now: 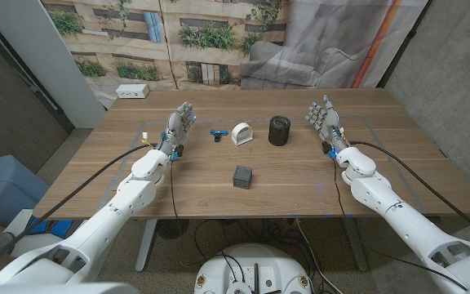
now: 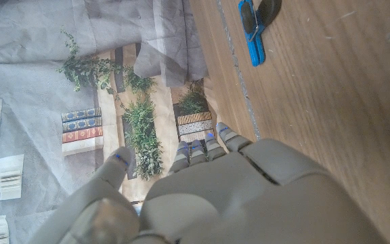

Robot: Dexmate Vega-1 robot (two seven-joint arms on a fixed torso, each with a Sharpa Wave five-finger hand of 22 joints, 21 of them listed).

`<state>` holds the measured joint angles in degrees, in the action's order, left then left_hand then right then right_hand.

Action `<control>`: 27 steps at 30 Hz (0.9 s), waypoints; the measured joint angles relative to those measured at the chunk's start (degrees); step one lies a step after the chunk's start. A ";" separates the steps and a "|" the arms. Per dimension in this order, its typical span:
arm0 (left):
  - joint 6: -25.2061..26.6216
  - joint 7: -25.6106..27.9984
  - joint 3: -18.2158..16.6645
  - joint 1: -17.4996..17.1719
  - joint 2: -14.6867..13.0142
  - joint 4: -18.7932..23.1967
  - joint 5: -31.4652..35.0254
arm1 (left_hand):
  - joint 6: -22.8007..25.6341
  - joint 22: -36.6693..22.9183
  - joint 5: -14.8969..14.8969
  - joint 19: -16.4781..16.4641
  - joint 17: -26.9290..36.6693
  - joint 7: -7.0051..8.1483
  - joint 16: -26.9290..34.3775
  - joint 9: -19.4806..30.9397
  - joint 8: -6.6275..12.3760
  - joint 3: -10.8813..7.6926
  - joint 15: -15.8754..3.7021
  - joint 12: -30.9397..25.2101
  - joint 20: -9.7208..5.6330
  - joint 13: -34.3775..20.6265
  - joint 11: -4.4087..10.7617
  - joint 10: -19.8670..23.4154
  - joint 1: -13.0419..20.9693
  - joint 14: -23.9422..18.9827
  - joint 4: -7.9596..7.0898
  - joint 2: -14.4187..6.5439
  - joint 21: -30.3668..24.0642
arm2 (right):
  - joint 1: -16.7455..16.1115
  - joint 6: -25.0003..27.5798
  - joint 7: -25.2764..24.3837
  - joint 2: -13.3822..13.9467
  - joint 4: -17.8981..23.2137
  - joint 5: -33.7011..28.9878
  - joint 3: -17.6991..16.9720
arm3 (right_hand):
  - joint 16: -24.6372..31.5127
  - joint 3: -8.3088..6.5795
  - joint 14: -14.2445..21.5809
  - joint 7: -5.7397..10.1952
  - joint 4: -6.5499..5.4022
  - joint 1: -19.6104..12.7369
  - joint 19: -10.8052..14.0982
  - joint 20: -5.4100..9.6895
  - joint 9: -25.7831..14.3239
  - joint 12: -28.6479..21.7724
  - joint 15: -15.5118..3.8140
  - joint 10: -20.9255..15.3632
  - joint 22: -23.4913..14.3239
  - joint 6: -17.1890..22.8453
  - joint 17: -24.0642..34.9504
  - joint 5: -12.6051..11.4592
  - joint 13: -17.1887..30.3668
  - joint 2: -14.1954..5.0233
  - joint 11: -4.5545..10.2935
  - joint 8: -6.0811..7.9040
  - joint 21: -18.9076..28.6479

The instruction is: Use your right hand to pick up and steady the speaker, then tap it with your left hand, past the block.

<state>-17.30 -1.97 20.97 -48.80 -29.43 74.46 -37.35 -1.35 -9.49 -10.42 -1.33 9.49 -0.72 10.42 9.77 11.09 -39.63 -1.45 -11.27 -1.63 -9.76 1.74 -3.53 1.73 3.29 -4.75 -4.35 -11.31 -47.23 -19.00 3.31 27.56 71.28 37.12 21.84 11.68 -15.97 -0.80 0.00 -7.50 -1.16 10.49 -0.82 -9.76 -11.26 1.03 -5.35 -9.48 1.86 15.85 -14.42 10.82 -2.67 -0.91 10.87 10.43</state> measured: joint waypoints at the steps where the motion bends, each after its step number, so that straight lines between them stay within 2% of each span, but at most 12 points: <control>1: -0.02 0.00 -0.03 -0.20 -0.17 0.23 0.01 | 0.00 0.00 0.00 0.00 0.00 0.00 0.00 0.00 0.00 0.00 0.00 0.00 0.00 0.00 0.00 0.00 0.00 0.00 0.00 0.00 0.00 | 0.13 -0.52 0.39 -0.19 -0.43 -0.23 0.17 | 0.00 0.00 0.02 0.04 0.00 0.00 0.00 0.00 0.00 0.00 -0.02 0.00 -0.01 0.04 -0.04 -0.03 0.00 0.00 0.00 0.00 0.00; 12: 0.05 1.54 -0.21 -1.43 -0.85 2.33 0.55 | 0.45 0.00 0.00 -0.30 -0.01 0.00 0.00 0.00 0.00 -0.24 0.00 0.00 -0.31 0.01 0.22 0.23 0.00 -0.44 0.24 0.00 0.00 | 1.48 -2.76 2.43 -0.76 -3.78 -1.42 1.15 | 0.24 -0.14 0.53 0.30 0.18 -0.01 0.20 0.20 0.01 0.00 -0.53 -0.40 0.00 0.30 -0.42 -0.22 -0.01 0.01 0.40 0.00 0.00; 14: 0.58 2.37 -0.35 -2.18 -1.30 3.98 0.76 | 0.45 0.00 0.00 -0.30 -0.01 0.00 0.00 0.00 0.00 -0.24 0.00 0.00 -0.31 0.01 -0.01 0.47 0.00 -0.44 0.24 0.00 0.00 | 1.79 -4.26 3.62 -0.68 -4.51 -2.08 1.30 | 0.24 0.10 0.53 0.30 0.41 -0.12 0.20 0.20 0.01 0.00 -0.53 -0.40 0.09 0.30 -0.44 -0.22 -0.01 0.13 0.41 0.00 0.00; 22: 2.40 4.83 -0.79 -3.69 -1.96 7.23 0.84 | 0.45 0.01 0.00 -0.81 -0.01 0.00 0.00 -0.01 0.00 -0.24 -0.08 0.00 -0.41 0.01 0.06 0.71 0.00 -0.96 0.24 0.01 0.00 | 2.75 -6.80 5.28 0.54 -6.01 -4.25 1.83 | 0.24 0.14 0.53 0.22 1.67 -1.52 -0.04 0.43 0.01 0.00 -0.53 -0.40 0.16 -0.68 -0.96 -0.22 -0.01 1.52 0.40 -0.32 0.00; 27: 3.66 6.44 -1.06 -4.60 -2.47 9.29 0.93 | 0.66 0.01 0.00 -0.83 -0.01 0.21 0.00 -0.01 0.00 -0.24 0.01 0.00 -0.39 0.01 0.07 1.19 0.00 -1.05 0.24 0.01 0.00 | 3.66 -8.13 6.53 1.30 -7.36 -5.55 2.32 | 0.24 0.41 0.53 -0.10 3.11 -2.67 -0.23 0.62 0.01 0.22 -0.53 0.24 0.15 -1.19 -1.38 -0.22 -0.04 2.67 0.20 -0.36 0.00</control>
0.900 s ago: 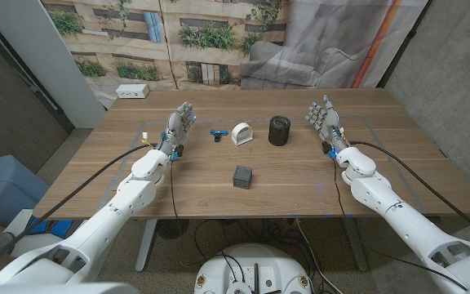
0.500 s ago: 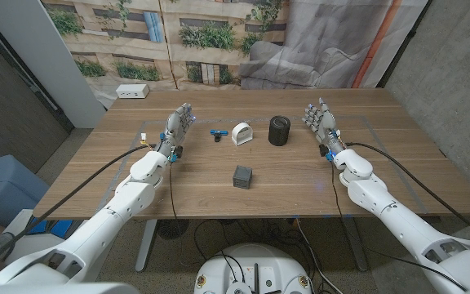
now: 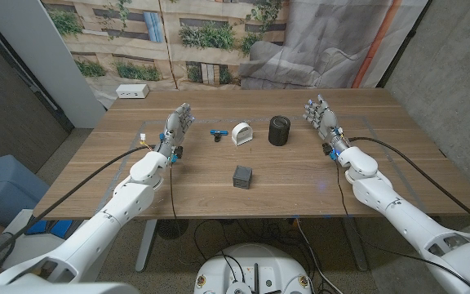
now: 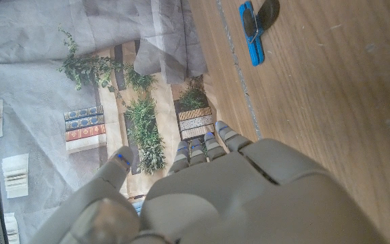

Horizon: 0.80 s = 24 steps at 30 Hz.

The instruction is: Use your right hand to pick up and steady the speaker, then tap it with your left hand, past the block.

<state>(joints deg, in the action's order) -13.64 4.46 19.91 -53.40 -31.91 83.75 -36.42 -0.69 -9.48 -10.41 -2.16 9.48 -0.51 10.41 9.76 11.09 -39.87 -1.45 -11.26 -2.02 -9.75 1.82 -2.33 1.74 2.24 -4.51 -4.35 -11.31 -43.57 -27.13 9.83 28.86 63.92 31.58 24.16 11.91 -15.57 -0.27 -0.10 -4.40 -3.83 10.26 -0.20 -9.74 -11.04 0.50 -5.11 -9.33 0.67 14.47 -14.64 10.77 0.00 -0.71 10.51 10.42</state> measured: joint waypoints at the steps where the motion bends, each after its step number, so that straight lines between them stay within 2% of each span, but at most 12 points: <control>1: 0.39 0.42 -0.08 -0.25 -0.18 0.62 0.05 | 0.00 0.00 0.00 -0.41 0.00 0.00 0.00 0.00 0.00 0.00 0.00 0.00 -0.01 0.00 -0.07 0.07 0.00 0.00 0.00 0.00 0.00 | 0.34 -0.40 0.50 0.22 -0.53 -0.41 0.19 | 0.00 0.02 0.00 -0.02 0.33 -0.21 0.00 0.00 0.00 0.03 0.00 0.05 0.00 -0.42 -0.10 0.00 -0.05 0.21 0.05 0.00 0.00; 9: 2.47 2.58 -0.69 -1.54 -1.23 3.89 0.15 | 0.51 0.00 0.00 -0.71 0.00 -0.10 0.00 -0.01 0.00 0.16 0.09 0.00 -0.06 0.00 0.14 0.29 0.00 -0.70 -0.16 0.00 0.00 | 2.95 -4.59 3.31 0.91 -4.99 -3.56 1.68 | -0.27 0.15 0.00 -0.53 2.24 -1.72 -0.41 0.41 -0.28 0.13 0.00 0.62 0.00 -1.12 -0.64 0.00 -0.08 1.72 0.62 0.00 0.00; 16: 4.07 5.27 -1.37 -2.68 -1.69 6.64 0.19 | 0.92 0.01 0.00 -1.25 0.28 -0.52 0.00 -0.01 0.00 0.16 0.23 0.00 0.15 0.01 0.23 0.99 -0.15 -0.84 -0.15 -0.15 0.00 | 7.04 -10.99 5.96 0.73 -12.41 -7.94 3.92 | -0.27 0.20 0.00 -0.94 3.97 -3.46 -0.41 0.41 -0.27 0.24 0.00 1.59 -0.01 -2.15 -1.03 0.00 0.04 3.46 0.96 0.00 0.00; 18: 4.56 5.96 -1.51 -3.01 -1.83 7.35 0.22 | 1.17 0.00 0.00 -1.25 0.27 -0.26 0.00 -0.01 0.00 0.16 0.15 0.00 0.15 0.01 0.23 0.99 -0.15 -1.28 -0.16 -0.15 0.00 | 7.83 -12.20 6.04 0.71 -13.90 -9.10 4.44 | -0.27 0.25 0.00 -1.03 4.37 -3.47 0.03 0.85 -0.27 0.24 0.01 1.65 -0.01 -2.24 -1.18 0.00 0.04 3.45 1.02 0.00 0.00; 19: 4.88 6.39 -1.61 -3.22 -1.92 7.85 0.27 | 1.22 0.00 0.00 -1.25 0.27 -0.21 0.00 -0.01 0.00 0.16 0.10 0.00 0.16 0.01 0.08 1.15 -0.15 -1.33 -0.15 -0.15 0.00 | 8.39 -13.46 5.99 0.71 -14.90 -10.27 4.80 | -0.27 0.25 0.00 -1.03 4.67 -4.43 0.02 0.82 -0.27 0.24 0.00 1.65 -0.01 -2.24 -1.18 0.00 0.04 3.68 1.02 0.00 0.00; 22: 5.41 7.54 -1.81 -3.79 -2.07 9.12 0.46 | 1.22 0.01 0.00 -1.42 0.27 -0.21 0.00 -0.01 0.00 0.40 0.11 0.00 -0.02 0.01 0.00 1.22 -0.15 -1.33 -0.39 -0.15 0.00 | 9.41 -15.53 5.49 0.81 -16.73 -12.22 5.55 | -0.27 0.13 0.21 -0.71 5.24 -4.64 0.45 0.42 -0.27 0.24 -0.21 1.65 -0.01 -2.57 -1.45 0.00 0.04 3.64 1.02 0.00 0.00; 24: 5.68 8.01 -1.87 -4.00 -2.11 9.54 0.56 | 1.22 0.01 0.00 -1.42 0.27 -0.21 0.00 -0.01 0.00 0.40 0.10 0.00 -0.02 0.01 0.02 1.21 -0.15 -1.33 -0.39 -0.15 0.00 | 9.81 -16.30 5.24 0.90 -17.44 -12.98 5.87 | -0.27 -0.07 0.21 -0.55 5.79 -5.50 0.85 0.81 -0.27 0.24 -0.21 1.65 -0.01 -3.67 -1.58 0.00 0.04 3.98 1.02 0.00 0.00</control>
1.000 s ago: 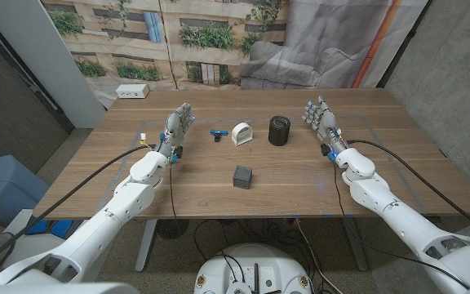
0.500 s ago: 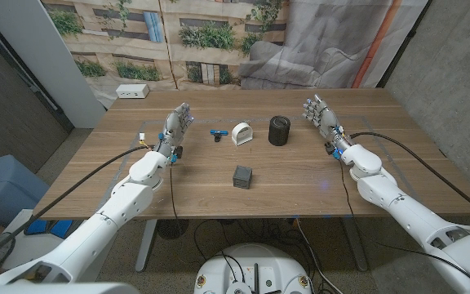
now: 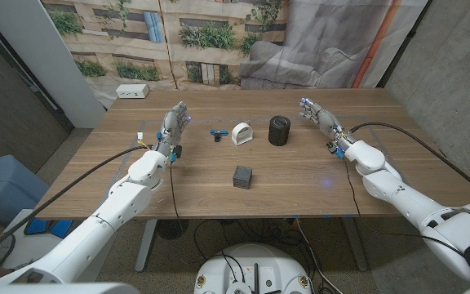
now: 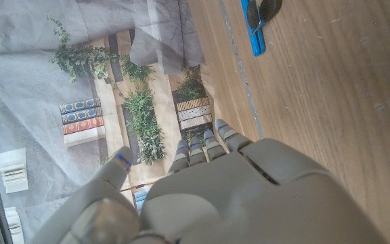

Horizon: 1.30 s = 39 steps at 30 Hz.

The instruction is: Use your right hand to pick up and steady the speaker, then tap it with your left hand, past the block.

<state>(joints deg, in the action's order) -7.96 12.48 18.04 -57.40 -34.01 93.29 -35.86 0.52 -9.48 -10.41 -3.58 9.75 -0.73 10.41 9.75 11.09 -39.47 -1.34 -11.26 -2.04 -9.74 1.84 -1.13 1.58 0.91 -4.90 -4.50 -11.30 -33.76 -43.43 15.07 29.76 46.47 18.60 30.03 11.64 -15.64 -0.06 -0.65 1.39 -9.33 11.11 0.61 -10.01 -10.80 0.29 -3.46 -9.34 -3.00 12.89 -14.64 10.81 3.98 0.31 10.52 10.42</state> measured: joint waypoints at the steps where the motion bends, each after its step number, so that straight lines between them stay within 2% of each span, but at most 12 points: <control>1: 0.22 0.51 -0.07 -0.30 -0.04 0.59 0.11 | 0.00 0.00 0.00 0.00 0.00 0.00 0.00 0.00 0.00 0.00 0.00 0.00 0.00 0.00 -0.11 0.11 0.00 0.00 0.00 0.00 0.00 | 0.47 -1.19 -0.38 0.15 -0.85 -1.11 0.42 | 0.00 -0.08 0.00 0.01 0.55 -0.42 0.00 0.00 0.00 0.00 0.00 0.00 0.00 -0.57 -0.10 0.00 0.00 0.21 0.00 0.00 0.00; 6: 1.04 1.97 -0.27 -1.11 -0.09 2.11 0.33 | 0.31 0.00 0.00 -0.55 -0.16 -0.31 0.00 0.00 0.00 0.00 0.19 0.00 -0.06 0.00 0.01 0.40 0.00 -0.43 0.00 0.00 0.00 | 1.51 -3.37 -0.94 0.67 -2.60 -3.43 1.46 | 0.00 -0.42 0.00 0.22 2.48 -3.44 -0.01 0.00 0.00 0.22 0.00 1.73 0.00 -3.65 -0.41 0.00 -0.01 0.89 0.15 -0.47 0.00; 8: 1.25 2.31 -0.33 -1.32 -0.11 2.48 0.38 | 0.31 0.00 0.00 -0.62 -0.16 -0.31 0.00 0.00 0.00 0.00 0.10 0.00 0.00 0.00 0.01 0.40 0.00 -0.52 0.00 0.00 0.00 | 1.82 -3.87 -0.94 0.94 -2.95 -4.13 1.79 | -0.21 -0.49 -0.29 -0.09 3.21 -3.66 -0.03 -0.02 -0.23 0.22 0.20 2.35 0.00 -4.52 -0.65 0.00 -0.01 0.72 -0.04 -0.47 0.00; 9: 1.49 2.61 -0.38 -1.49 -0.13 2.81 0.41 | 0.31 0.00 0.00 -0.62 -0.16 -0.31 0.00 0.00 0.00 0.00 0.10 0.00 0.00 0.00 0.01 0.40 0.00 -0.52 0.00 0.00 0.00 | 2.15 -4.11 -0.94 1.24 -3.21 -4.62 2.13 | -0.42 -0.49 -1.12 -0.26 3.49 -4.73 -0.45 -0.41 -0.27 0.40 0.23 2.77 0.00 -5.32 -0.66 0.00 -0.01 1.07 -0.12 -0.47 0.00; 13: 1.96 3.26 -0.45 -1.85 -0.15 3.45 0.46 | 0.31 0.01 0.00 -0.62 -0.16 -0.31 0.00 0.00 0.00 0.00 0.10 0.00 0.00 0.00 0.18 0.63 0.00 -0.52 0.00 0.00 0.00 | 2.85 -4.29 -0.64 2.22 -3.45 -5.98 3.03 | -0.85 -0.69 -2.94 -0.93 4.85 -5.96 -2.46 0.10 -0.28 0.45 0.62 4.11 -0.01 -6.79 -0.92 0.00 -0.01 1.59 0.03 -0.47 -0.28; 18: 2.55 3.87 -0.49 -2.29 -0.17 4.12 0.46 | 0.31 0.00 0.00 -0.62 0.00 -0.31 0.00 0.00 0.00 0.00 0.12 0.00 0.00 0.00 0.01 0.81 0.00 -0.94 0.00 0.00 0.00 | 3.46 -3.71 -0.48 3.56 -3.04 -8.00 4.03 | -0.85 -0.67 -3.82 -1.23 6.03 -7.52 -4.46 -0.93 -0.54 0.45 0.32 5.38 -0.01 -7.05 -0.92 0.00 0.27 2.11 0.18 -0.47 -0.50; 22: 3.00 4.27 -0.50 -2.61 -0.17 4.51 0.41 | 0.62 0.01 0.00 -0.61 0.00 -0.62 0.00 0.00 0.00 0.23 0.12 0.00 0.00 0.01 0.01 0.81 0.00 -0.93 -0.23 0.00 0.00 | 3.89 -2.62 -0.48 4.80 -2.11 -9.84 4.90 | -0.85 -0.55 -4.54 -1.64 6.38 -8.26 -4.85 -1.32 -0.54 0.45 0.42 6.35 -0.15 -6.83 -1.19 -0.22 0.27 2.74 0.41 -0.47 -0.50; 23: 3.19 4.35 -0.50 -2.67 -0.17 4.58 0.36 | 0.62 0.01 0.00 -0.61 0.00 -0.62 0.00 -0.01 0.00 0.23 0.12 0.00 0.00 0.00 0.01 0.81 0.00 -0.93 -0.23 0.00 0.00 | 3.99 -2.46 -0.48 5.02 -1.96 -10.17 5.09 | -0.85 -0.55 -4.54 -1.64 6.38 -8.83 -4.85 -1.32 -0.54 0.45 0.42 6.35 -0.14 -6.83 -1.19 -0.22 0.27 2.16 0.42 -0.47 -0.50; 29: 3.84 4.56 -0.46 -2.79 -0.09 4.73 0.09 | 0.61 0.01 0.00 -0.61 0.00 -0.62 0.00 -0.01 0.00 0.23 0.11 0.00 0.00 0.01 -0.19 1.01 0.00 -0.93 -0.23 0.00 0.00 | 4.94 -1.64 -0.46 6.03 -1.80 -12.42 6.24 | -0.85 -0.64 -4.52 -1.64 6.76 -8.82 -4.85 -1.33 -0.53 0.45 0.40 6.66 -0.14 -6.83 -1.18 -0.43 0.26 2.20 0.72 -0.10 -0.50; 30: 3.88 4.56 -0.45 -2.79 -0.08 4.73 0.08 | 0.61 0.01 0.00 -0.61 0.00 -0.62 0.00 -0.01 0.00 0.23 0.11 0.00 0.00 0.01 -0.19 1.01 0.00 -0.93 -0.22 0.00 0.00 | 5.05 -1.62 -0.46 6.09 -1.86 -12.83 6.35 | -0.85 -0.63 -4.29 -1.64 6.76 -9.30 -4.85 -1.32 -0.53 0.45 0.18 6.66 -0.14 -6.83 -1.18 -0.43 0.26 2.68 0.72 -0.10 -0.50; 36: 4.66 4.57 -0.10 -2.54 -0.01 4.74 -0.14 | 0.61 0.01 0.00 -0.61 -0.01 -0.62 0.00 -0.01 0.00 0.23 0.31 0.00 0.00 0.01 -0.19 1.01 0.00 -1.13 -0.23 0.00 0.00 | 6.50 -2.01 -0.47 6.48 -3.50 -14.72 7.73 | -0.61 -0.63 -3.90 -1.63 7.24 -9.43 -4.62 -1.55 -0.53 0.45 -0.21 6.62 -0.14 -6.83 -1.18 -0.43 0.26 2.80 0.74 -0.10 -0.22; 39: 5.12 4.57 -0.02 -2.39 -0.03 4.89 -0.23 | 0.61 0.01 0.00 -0.83 -0.01 -0.62 0.00 -0.01 0.00 0.39 0.31 0.00 -0.22 0.01 -0.19 1.01 0.00 -1.13 -0.43 0.00 0.00 | 7.64 -2.90 -0.80 6.46 -5.03 -16.21 8.62 | -0.39 -0.64 -3.49 -1.63 7.58 -11.07 -4.60 -1.53 -0.66 0.45 -0.63 6.40 -0.11 -6.83 -1.18 -0.78 0.26 3.24 0.96 0.26 -0.22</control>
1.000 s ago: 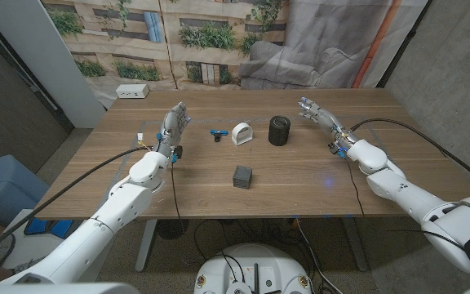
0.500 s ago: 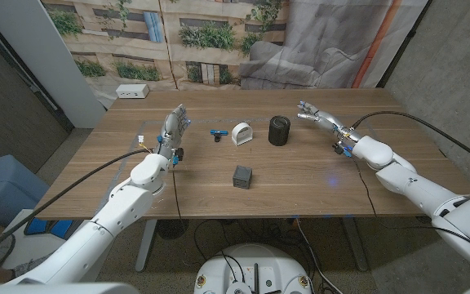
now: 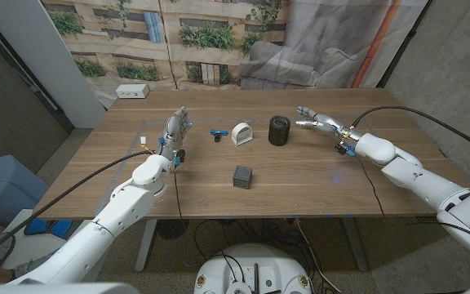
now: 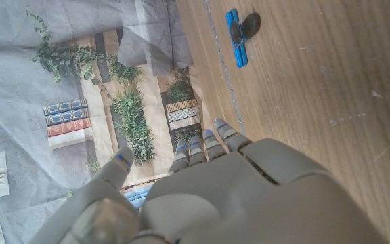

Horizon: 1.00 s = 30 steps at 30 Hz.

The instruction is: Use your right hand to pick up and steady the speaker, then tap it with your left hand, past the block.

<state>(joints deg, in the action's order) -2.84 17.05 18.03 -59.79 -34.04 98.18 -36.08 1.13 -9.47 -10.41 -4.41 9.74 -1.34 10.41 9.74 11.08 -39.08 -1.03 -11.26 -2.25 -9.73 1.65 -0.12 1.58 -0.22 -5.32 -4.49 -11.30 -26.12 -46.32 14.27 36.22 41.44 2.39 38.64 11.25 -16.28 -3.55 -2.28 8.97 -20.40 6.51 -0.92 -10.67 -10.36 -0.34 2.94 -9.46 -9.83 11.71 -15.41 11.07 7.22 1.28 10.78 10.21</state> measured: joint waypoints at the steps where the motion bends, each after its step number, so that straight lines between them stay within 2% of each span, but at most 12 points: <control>1: 0.19 0.00 0.03 0.05 -0.02 0.08 -0.03 | 0.00 0.00 0.00 -0.09 0.00 0.00 0.00 0.00 0.00 -0.16 0.00 0.00 -0.09 0.00 0.00 0.00 0.00 0.00 -0.16 0.00 0.00 | 0.31 -0.32 -0.20 -0.04 -0.45 -0.49 0.26 | 0.00 0.00 0.15 0.00 0.13 0.00 0.21 0.20 -0.10 -0.16 -0.14 -0.19 0.05 0.00 0.00 -0.10 0.00 0.00 0.19 0.09 0.00; 4: 0.57 0.02 0.07 0.14 -0.05 0.17 -0.13 | 0.00 0.00 0.00 -0.43 0.00 0.00 0.00 0.00 0.00 -0.24 0.00 0.00 0.19 0.00 0.00 0.00 0.00 0.00 -0.23 0.00 0.00 | 1.53 -0.52 -0.33 -0.36 -2.25 -1.23 1.24 | 0.21 0.17 0.61 0.00 0.31 -0.52 0.40 0.40 -0.14 -0.32 -0.61 -0.59 0.13 0.00 -0.23 -0.34 0.00 0.53 0.59 0.43 0.00; 8: 1.24 0.18 0.25 0.30 -0.13 0.54 -0.35 | 0.00 0.00 -0.44 -0.51 0.00 0.00 0.00 0.00 0.00 -0.24 0.00 0.00 0.11 0.00 0.00 0.00 -0.25 0.00 -0.23 0.25 0.00 | 3.46 -3.29 -2.47 -1.24 -5.62 -3.97 2.90 | 0.43 0.16 1.42 0.01 0.77 -1.34 1.34 0.92 -0.14 -0.68 -1.42 -1.12 0.13 0.00 -0.27 -0.77 0.00 1.20 1.12 0.65 0.43; 9: 1.33 0.21 0.28 0.31 -0.13 0.59 -0.39 | 0.00 0.00 -0.44 -0.51 -0.01 0.00 0.00 0.00 0.00 -0.23 0.00 0.00 0.12 0.00 0.00 0.00 -0.25 0.00 -0.23 0.25 0.00 | 3.96 -3.61 -2.82 -1.49 -6.51 -4.36 3.40 | 0.43 0.16 1.53 0.00 0.77 -2.43 1.44 1.00 -0.14 -0.80 -1.53 -1.33 0.13 0.00 -0.27 -0.96 0.00 1.53 1.32 0.88 0.44; 14: 1.82 0.59 0.36 0.31 -0.14 0.83 -0.50 | 0.00 0.00 -0.44 -0.50 -0.01 0.00 0.00 0.00 0.00 0.00 0.00 0.00 0.11 0.00 -0.25 0.25 -0.25 -0.62 -0.46 0.25 0.00 | 5.77 -4.95 -4.48 -2.31 -9.58 -5.85 5.29 | 0.66 0.40 1.96 0.01 1.00 -3.32 2.36 1.54 -0.14 -0.91 -1.50 -2.04 0.13 0.00 -0.27 -1.43 0.00 1.67 2.03 1.31 0.45; 16: 2.13 0.87 0.39 0.31 -0.16 1.12 -0.51 | 0.00 0.00 -0.44 -0.51 -0.01 0.00 0.00 0.00 0.00 0.00 0.00 0.00 0.12 0.00 -0.32 0.31 -0.27 -0.62 -0.46 0.23 0.00 | 6.60 -6.08 -6.05 -2.67 -11.01 -7.13 6.37 | 0.66 0.44 2.09 0.04 1.04 -3.92 2.54 1.77 -0.14 -0.91 -1.63 -2.18 0.12 0.00 -0.49 -1.43 0.00 2.27 2.16 1.46 0.45; 18: 2.29 1.15 0.41 0.26 -0.16 1.32 -0.51 | 0.00 0.00 -0.44 -0.50 -0.01 0.00 0.00 0.00 0.00 0.00 0.00 0.00 0.12 0.00 -0.32 0.31 -0.47 -0.62 -0.46 0.02 0.00 | 7.34 -6.51 -6.86 -2.97 -12.16 -7.75 7.34 | 0.66 0.64 2.37 0.87 1.24 -4.70 2.65 2.70 -0.38 -0.91 -1.50 -2.67 0.12 0.00 -0.54 -1.43 0.00 3.03 2.66 1.52 0.45; 20: 2.57 1.50 0.41 0.26 -0.16 1.32 -0.51 | 0.00 0.00 -0.44 -0.50 -0.01 0.00 0.00 0.00 -0.29 0.00 -0.01 0.00 0.11 0.00 -0.31 0.31 -0.47 -0.62 -0.46 0.02 0.00 | 7.98 -6.51 -6.86 -3.24 -13.07 -7.75 8.29 | 0.67 0.96 2.78 1.27 1.44 -5.69 2.94 2.99 -0.41 -0.91 -1.52 -2.83 0.12 0.01 -0.54 -1.43 0.00 2.93 2.81 1.75 0.45; 24: 2.88 1.96 0.49 -0.11 -0.16 2.07 -0.52 | -0.01 0.00 -0.44 -0.50 -0.01 0.00 0.00 0.00 -0.29 0.06 -0.01 0.00 0.12 0.00 -0.32 0.31 -0.47 -0.62 -0.86 0.02 0.00 | 9.12 -7.72 -10.11 -3.71 -14.69 -9.81 10.12 | 0.66 1.53 3.29 2.37 1.31 -6.51 3.15 3.20 -0.40 -0.91 -1.41 -3.04 0.12 0.01 -0.53 -1.43 0.00 3.62 3.67 1.96 0.45; 25: 3.07 2.14 0.49 -0.11 -0.16 2.07 -0.52 | 0.00 0.00 -0.44 -0.50 -0.01 0.00 0.00 0.00 -0.29 -0.01 0.00 0.00 0.12 0.00 -0.31 0.31 -0.47 -0.61 -0.93 0.02 0.00 | 9.40 -7.72 -10.11 -3.83 -15.07 -9.81 10.58 | 0.93 1.70 3.29 2.49 1.27 -7.10 3.25 3.29 -0.40 -0.91 -1.41 -3.04 0.12 0.00 -0.53 -1.43 -0.01 3.15 3.67 1.96 0.45; 28: 3.40 2.53 0.58 -0.31 -0.16 2.68 -0.48 | 0.00 0.00 -0.44 -0.50 -0.01 0.00 0.00 0.00 -0.29 -0.01 0.29 0.00 0.12 0.00 -0.32 0.31 -0.47 -0.91 -0.93 0.02 0.00 | 10.24 -7.99 -11.97 -4.23 -16.15 -10.74 12.04 | 1.09 1.99 3.59 2.49 1.46 -7.77 3.48 3.07 -0.40 -0.91 -1.72 -3.45 0.12 0.00 -0.53 -1.53 0.14 3.68 4.07 1.96 0.45; 30: 3.57 2.71 0.61 -0.37 -0.16 2.88 -0.47 | -0.01 0.00 -0.44 -0.50 -0.01 0.00 0.00 0.00 -0.29 -0.01 0.30 0.00 0.12 0.00 -0.31 0.31 -0.47 -0.92 -0.93 0.02 0.00 | 10.80 -8.00 -12.80 -4.47 -16.76 -11.00 13.04 | 1.09 2.23 3.59 2.49 1.22 -8.22 3.70 2.85 -0.40 -0.91 -1.72 -3.48 0.12 0.00 -0.53 -1.77 0.28 3.25 4.05 1.96 0.45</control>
<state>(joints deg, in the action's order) 0.73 19.76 18.64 -60.17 -34.20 101.06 -36.55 1.13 -9.47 -10.85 -4.91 9.73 -1.34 10.41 9.74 10.80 -39.09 -0.73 -11.26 -2.14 -9.73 1.33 0.19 1.11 -1.14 -6.25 -4.48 -11.30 -15.32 -54.32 1.47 31.75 24.68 -8.61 51.69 12.34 -14.05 0.04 0.21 10.19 -28.62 10.20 1.93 -11.08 -11.26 -2.06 -0.54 -9.34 -9.84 11.18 -17.18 11.36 10.47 5.32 12.74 10.65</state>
